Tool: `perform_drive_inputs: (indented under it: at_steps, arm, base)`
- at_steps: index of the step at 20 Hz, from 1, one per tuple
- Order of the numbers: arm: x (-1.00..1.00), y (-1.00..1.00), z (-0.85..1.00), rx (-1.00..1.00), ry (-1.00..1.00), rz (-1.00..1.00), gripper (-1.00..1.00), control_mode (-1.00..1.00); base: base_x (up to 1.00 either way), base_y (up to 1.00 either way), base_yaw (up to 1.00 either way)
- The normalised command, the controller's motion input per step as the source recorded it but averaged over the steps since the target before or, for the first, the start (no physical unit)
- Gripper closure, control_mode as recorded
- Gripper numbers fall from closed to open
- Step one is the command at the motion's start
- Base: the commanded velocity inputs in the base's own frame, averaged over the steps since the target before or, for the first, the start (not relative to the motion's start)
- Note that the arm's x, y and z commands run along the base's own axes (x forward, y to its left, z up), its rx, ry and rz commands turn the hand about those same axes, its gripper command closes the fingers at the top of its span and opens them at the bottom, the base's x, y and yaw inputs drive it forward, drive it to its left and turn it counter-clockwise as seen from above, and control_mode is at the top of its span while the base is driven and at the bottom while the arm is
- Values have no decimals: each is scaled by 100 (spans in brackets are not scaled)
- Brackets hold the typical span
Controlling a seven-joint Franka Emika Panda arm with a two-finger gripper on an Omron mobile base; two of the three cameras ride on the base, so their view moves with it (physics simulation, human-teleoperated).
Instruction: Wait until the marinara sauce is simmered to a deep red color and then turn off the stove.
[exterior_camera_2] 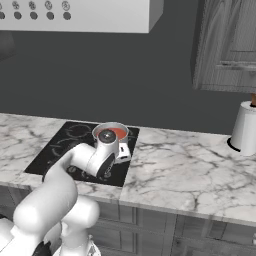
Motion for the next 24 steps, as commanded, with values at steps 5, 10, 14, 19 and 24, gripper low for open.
perform_drive_inputs:
  at_steps: [5, 10, 14, 19, 24]
  arm:
    - [1, 34, -40, -13, 0, 0, -100, -100]
    - [-6, 65, -38, -14, -1, 1, -100, -100]
    - [-3, 36, -26, -5, -2, 1, -100, -100]
    - [-24, 1, -26, 0, 0, 0, -100, -100]
    - [-63, 0, -71, 0, 0, 0, -100, -100]
  base:
    - [0, 0, 0]
    - [0, 0, 0]
    - [0, 0, 0]
    - [0, 0, 0]
    - [0, 0, 0]
